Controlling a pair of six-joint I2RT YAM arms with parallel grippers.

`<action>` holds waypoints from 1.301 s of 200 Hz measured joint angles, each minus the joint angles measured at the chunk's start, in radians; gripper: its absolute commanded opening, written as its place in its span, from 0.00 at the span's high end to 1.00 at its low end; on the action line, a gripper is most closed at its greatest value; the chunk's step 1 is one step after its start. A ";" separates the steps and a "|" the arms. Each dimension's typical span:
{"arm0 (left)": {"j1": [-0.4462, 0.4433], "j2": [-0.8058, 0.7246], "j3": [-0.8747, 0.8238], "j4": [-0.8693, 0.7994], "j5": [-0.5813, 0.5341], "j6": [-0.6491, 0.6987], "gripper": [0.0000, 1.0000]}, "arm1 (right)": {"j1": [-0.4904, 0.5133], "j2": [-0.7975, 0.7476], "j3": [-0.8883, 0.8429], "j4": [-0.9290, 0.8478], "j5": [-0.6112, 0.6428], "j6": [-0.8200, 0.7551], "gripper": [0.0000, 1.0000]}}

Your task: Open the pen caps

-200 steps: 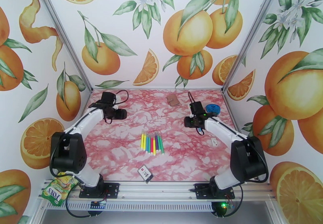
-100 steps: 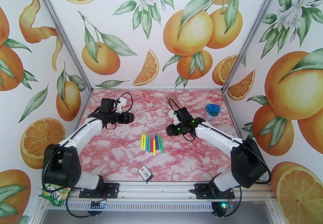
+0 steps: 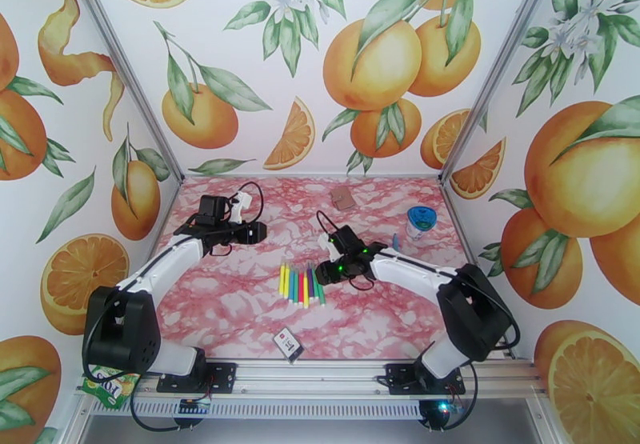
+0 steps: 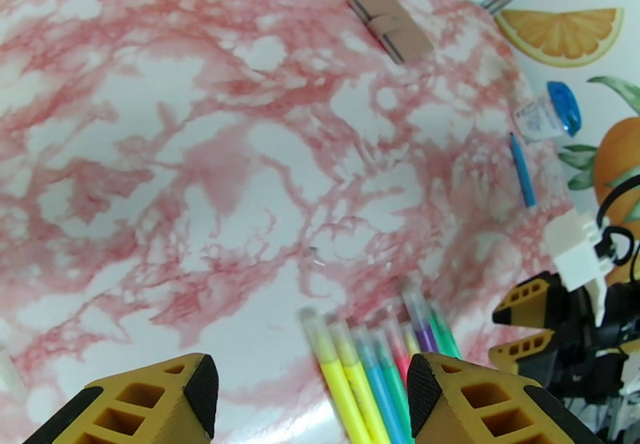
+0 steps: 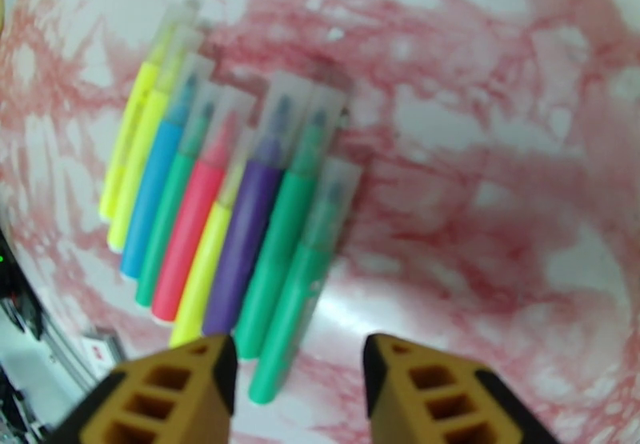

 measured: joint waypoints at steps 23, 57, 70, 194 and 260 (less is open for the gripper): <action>0.000 0.000 0.000 0.002 -0.001 0.000 0.34 | 0.018 0.028 0.000 0.013 0.000 0.014 0.55; 0.000 0.000 0.000 0.004 -0.004 -0.001 0.34 | 0.026 0.050 0.000 0.021 0.002 0.030 0.56; 0.000 0.000 0.000 0.004 -0.005 -0.001 0.34 | 0.027 0.058 0.000 0.021 0.006 0.037 0.57; 0.000 -0.018 -0.023 0.005 -0.029 -0.005 0.34 | 0.067 0.108 0.012 -0.002 0.136 0.061 0.61; 0.000 -0.025 -0.027 0.012 -0.050 -0.014 0.34 | 0.105 0.134 0.058 -0.082 0.270 0.075 0.65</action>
